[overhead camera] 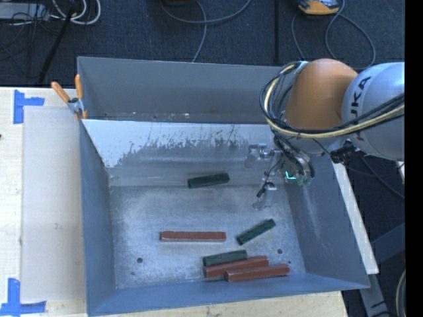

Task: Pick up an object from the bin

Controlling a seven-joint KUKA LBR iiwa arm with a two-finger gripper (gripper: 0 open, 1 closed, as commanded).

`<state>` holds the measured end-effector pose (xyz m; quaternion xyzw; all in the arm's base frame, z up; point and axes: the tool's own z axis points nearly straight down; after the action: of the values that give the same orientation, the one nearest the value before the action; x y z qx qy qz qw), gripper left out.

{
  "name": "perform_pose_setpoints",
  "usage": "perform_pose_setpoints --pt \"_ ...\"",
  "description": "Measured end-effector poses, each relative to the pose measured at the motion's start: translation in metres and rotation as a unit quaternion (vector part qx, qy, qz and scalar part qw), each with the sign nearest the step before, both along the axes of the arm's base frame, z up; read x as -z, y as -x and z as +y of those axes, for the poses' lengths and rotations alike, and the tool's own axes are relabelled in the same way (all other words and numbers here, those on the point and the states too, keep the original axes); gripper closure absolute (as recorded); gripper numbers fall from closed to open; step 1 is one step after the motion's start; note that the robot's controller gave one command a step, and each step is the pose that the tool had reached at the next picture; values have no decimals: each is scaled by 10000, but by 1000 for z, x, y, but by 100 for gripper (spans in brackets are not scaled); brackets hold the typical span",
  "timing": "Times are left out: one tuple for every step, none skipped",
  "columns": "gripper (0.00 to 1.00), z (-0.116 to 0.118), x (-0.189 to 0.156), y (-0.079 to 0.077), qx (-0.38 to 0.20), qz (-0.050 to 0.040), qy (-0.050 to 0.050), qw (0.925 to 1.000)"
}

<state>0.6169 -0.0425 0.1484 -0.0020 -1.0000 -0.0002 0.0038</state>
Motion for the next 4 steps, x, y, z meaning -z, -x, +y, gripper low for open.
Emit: perform_pose_setpoints --pt "0 -90 69 73 -470 14 7 9989" --pt "0 -44 80 86 -1060 -20 -16 9944" --pt "100 -45 79 86 -1067 -30 -7 9943" --pt "100 -61 -61 60 -1055 -86 12 9944"
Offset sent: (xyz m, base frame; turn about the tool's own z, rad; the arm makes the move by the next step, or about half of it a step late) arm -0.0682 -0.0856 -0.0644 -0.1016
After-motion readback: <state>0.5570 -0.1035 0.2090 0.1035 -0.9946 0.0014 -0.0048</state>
